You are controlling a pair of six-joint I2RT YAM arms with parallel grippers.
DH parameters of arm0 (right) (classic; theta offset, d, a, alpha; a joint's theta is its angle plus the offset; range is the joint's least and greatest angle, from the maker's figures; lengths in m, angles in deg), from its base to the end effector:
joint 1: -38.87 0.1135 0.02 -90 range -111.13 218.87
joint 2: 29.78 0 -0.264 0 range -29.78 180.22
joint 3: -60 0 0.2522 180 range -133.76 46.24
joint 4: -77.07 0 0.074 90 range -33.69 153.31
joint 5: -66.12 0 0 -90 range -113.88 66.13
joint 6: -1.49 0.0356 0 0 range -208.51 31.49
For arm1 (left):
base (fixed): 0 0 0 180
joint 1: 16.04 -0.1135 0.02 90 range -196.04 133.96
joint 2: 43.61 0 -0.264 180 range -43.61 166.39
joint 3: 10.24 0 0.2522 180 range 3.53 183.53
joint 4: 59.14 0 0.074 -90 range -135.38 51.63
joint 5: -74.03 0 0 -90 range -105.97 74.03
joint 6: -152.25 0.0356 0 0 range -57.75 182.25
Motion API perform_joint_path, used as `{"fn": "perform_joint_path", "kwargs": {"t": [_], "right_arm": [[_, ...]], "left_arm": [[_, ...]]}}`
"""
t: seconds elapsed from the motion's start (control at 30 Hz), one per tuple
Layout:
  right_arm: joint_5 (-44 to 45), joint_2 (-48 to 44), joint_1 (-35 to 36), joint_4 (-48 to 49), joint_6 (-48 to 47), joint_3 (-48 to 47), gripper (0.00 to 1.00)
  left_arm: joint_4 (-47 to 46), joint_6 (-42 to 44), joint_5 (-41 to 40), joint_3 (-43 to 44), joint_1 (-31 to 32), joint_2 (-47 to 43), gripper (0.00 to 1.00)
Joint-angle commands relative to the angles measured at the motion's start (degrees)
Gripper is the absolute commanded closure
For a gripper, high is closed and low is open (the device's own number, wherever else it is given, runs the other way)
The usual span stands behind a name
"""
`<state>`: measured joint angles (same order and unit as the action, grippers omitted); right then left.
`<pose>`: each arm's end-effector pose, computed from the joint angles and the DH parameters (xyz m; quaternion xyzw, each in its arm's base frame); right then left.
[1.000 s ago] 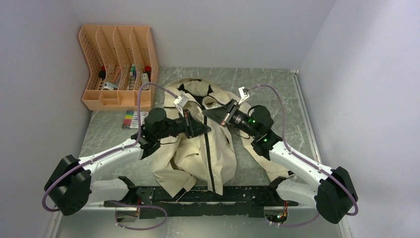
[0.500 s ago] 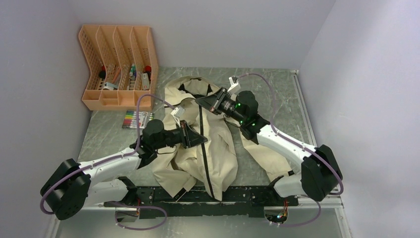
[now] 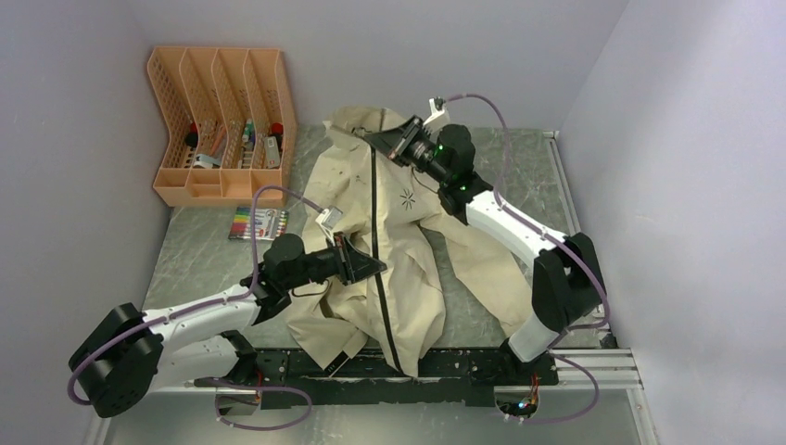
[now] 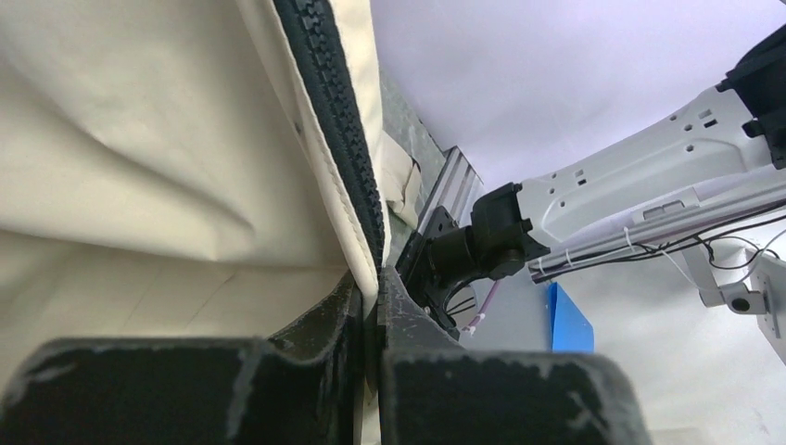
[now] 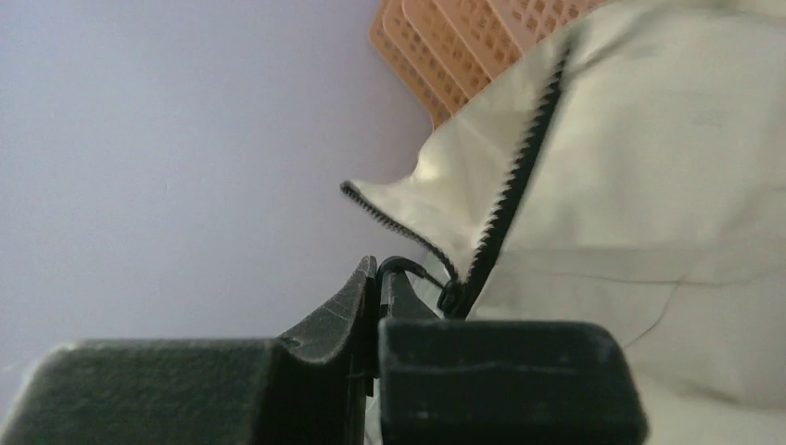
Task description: Zip up the jacket
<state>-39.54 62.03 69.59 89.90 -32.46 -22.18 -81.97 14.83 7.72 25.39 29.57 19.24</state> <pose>0.3261 0.2050 0.3412 0.0527 0.6858 0.5625 0.4588 0.1507 -0.1744 0.2249 0.1281 0.7202 -0.5862 0.3484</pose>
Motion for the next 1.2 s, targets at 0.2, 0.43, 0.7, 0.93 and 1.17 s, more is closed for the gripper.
{"fn": "perform_joint_path", "kwargs": {"t": [0.2,0.43,0.7,0.93,1.17], "right_arm": [[3.76,4.86,-8.02,8.98,-2.27,-16.07,1.00],[3.99,7.02,-12.98,5.47,-2.41,-24.41,1.00],[2.40,7.58,-15.43,4.56,-0.95,-29.81,1.00],[0.53,7.42,-15.93,5.29,0.81,-31.61,1.00],[-3.33,1.38,-12.39,14.02,5.82,-15.54,1.00]], "left_arm": [[8.10,1.42,4.97,-1.92,2.47,-2.56,0.92],[9.76,2.68,4.95,-0.91,2.47,-0.71,0.92],[10.13,2.98,5.53,-0.88,2.53,1.00,0.92],[15.95,3.73,3.66,-0.60,4.67,1.05,0.92],[24.07,6.79,-1.27,3.96,5.00,-4.16,0.61]]}}
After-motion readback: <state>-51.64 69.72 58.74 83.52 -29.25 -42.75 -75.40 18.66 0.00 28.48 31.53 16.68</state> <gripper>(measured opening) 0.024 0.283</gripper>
